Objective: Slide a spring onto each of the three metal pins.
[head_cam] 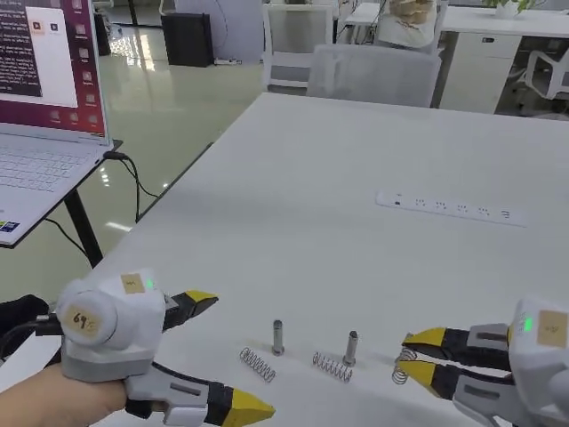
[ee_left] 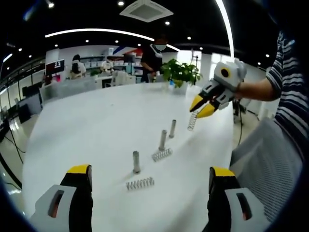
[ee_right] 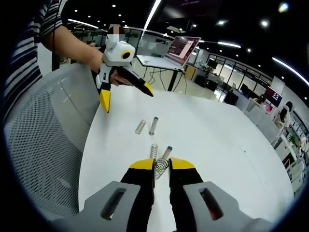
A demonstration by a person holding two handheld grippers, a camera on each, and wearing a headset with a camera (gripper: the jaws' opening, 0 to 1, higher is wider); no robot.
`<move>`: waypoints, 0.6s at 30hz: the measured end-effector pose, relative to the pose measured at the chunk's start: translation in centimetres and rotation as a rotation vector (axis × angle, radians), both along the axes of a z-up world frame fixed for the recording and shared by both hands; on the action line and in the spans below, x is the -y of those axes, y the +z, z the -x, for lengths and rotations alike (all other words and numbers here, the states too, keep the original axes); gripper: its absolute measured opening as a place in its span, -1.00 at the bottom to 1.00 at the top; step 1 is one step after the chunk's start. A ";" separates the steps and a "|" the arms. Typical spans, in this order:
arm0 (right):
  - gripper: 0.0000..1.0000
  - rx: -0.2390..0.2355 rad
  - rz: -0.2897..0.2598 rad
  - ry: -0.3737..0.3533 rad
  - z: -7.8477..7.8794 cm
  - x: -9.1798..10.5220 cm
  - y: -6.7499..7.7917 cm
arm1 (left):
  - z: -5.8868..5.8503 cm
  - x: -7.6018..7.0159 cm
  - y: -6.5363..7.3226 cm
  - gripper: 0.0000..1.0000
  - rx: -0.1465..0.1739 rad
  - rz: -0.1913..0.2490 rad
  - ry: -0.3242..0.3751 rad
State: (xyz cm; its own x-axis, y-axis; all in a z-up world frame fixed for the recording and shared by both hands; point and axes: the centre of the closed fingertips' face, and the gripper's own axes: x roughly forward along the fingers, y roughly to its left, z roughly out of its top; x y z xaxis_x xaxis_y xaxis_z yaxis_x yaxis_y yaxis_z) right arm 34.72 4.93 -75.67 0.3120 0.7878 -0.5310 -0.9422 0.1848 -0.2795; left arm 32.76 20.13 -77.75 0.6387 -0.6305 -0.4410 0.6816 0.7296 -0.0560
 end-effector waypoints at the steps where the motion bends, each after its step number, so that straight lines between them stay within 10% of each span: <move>1: -0.85 0.002 0.000 -0.007 -0.2 0.1 0.1 | 0.0 0.0 0.0 0.96 0.000 0.001 0.001; 18: -0.85 0.041 -0.007 -0.071 -3.5 1.3 1.4 | 0.2 -0.1 -0.3 0.96 -0.013 -0.009 0.007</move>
